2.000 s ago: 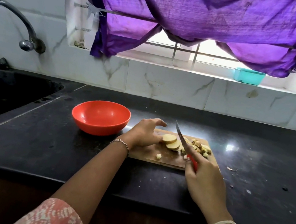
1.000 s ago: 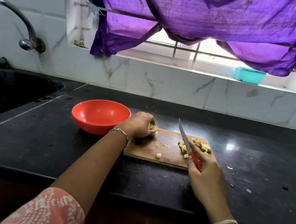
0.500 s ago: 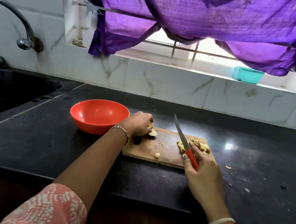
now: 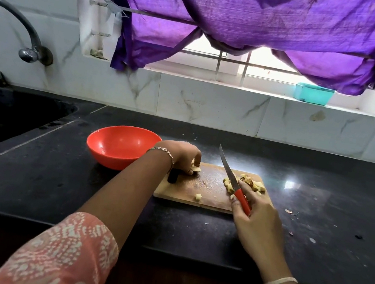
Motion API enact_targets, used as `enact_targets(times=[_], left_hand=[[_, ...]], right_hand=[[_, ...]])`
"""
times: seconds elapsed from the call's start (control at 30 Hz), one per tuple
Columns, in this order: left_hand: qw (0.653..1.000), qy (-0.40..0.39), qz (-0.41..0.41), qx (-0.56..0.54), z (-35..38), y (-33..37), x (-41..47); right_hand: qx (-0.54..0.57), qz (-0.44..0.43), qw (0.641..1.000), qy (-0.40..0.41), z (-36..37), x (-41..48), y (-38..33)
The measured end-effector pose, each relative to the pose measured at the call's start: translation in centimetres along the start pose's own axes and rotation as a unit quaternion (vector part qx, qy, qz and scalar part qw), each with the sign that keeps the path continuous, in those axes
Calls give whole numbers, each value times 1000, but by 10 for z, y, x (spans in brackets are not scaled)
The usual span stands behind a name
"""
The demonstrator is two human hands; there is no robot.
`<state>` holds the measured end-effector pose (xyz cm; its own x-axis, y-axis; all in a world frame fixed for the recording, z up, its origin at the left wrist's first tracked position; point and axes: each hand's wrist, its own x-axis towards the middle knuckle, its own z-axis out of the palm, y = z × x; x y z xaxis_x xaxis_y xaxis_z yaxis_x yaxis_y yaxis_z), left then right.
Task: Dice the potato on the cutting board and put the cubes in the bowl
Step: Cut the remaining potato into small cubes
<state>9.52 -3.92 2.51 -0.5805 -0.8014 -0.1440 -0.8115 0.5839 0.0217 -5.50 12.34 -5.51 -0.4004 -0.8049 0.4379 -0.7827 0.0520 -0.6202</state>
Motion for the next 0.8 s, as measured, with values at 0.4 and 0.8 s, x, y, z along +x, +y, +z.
enact_targets(times=[0.4,0.8], left_hand=[[998,15,26,-52,0,21,-8],[982,151,-6,-112,16,7,-14]], right_hand=[[33,21,999,0,-3,2,0],[-83,-81,986,-122,-55,-32,-11]])
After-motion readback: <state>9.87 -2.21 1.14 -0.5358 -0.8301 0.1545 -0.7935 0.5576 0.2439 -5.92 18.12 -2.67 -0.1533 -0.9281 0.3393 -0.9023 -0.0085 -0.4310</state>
